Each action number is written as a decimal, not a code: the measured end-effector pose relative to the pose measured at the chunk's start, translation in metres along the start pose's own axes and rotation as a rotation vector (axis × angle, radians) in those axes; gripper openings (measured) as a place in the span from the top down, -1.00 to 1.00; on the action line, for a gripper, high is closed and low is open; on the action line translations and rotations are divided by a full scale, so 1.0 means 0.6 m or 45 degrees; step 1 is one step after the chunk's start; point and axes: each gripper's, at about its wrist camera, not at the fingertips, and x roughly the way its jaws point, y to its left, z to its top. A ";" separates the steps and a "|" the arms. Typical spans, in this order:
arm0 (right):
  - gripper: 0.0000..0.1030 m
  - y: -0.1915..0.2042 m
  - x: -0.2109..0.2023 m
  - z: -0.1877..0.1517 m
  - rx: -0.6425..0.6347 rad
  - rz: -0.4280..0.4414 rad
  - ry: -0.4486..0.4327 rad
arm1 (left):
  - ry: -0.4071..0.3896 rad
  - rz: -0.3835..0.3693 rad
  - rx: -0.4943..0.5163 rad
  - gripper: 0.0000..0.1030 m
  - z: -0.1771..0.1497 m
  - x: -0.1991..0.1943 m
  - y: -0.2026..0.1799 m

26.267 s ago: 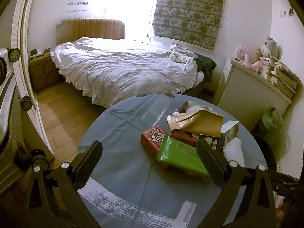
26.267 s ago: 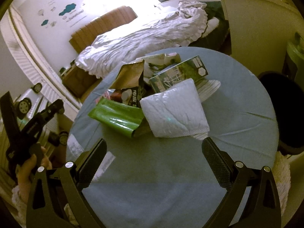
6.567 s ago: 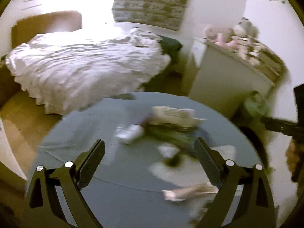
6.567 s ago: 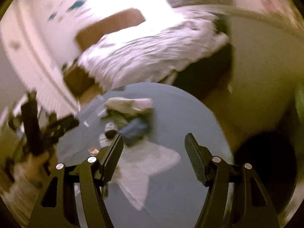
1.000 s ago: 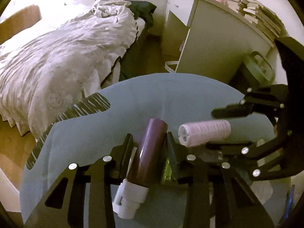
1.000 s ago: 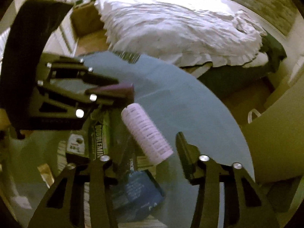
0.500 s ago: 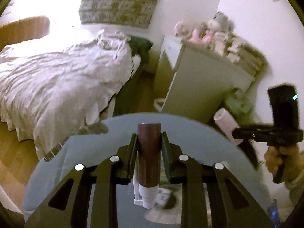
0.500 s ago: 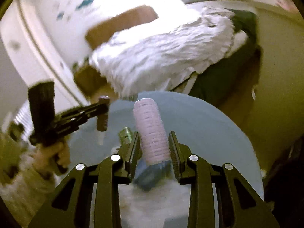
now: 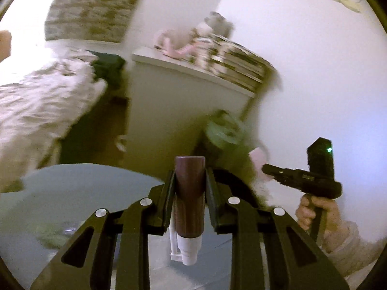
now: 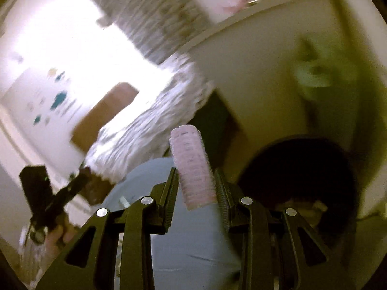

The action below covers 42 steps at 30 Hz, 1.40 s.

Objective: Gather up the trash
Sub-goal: 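Carry both items over the black bin and open both tools to release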

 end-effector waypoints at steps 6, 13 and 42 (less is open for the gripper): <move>0.39 -0.116 -0.041 -0.004 0.167 -0.083 -0.084 | 0.067 -0.200 -0.056 0.53 0.000 0.140 -0.075; 0.39 -0.205 -0.028 -0.026 0.287 -0.116 -0.081 | 0.201 -0.267 -0.111 0.53 -0.024 0.267 -0.126; -0.08 -0.238 -0.004 -0.070 0.338 -0.129 -0.011 | 0.291 -0.150 0.016 -0.42 -0.055 0.323 -0.175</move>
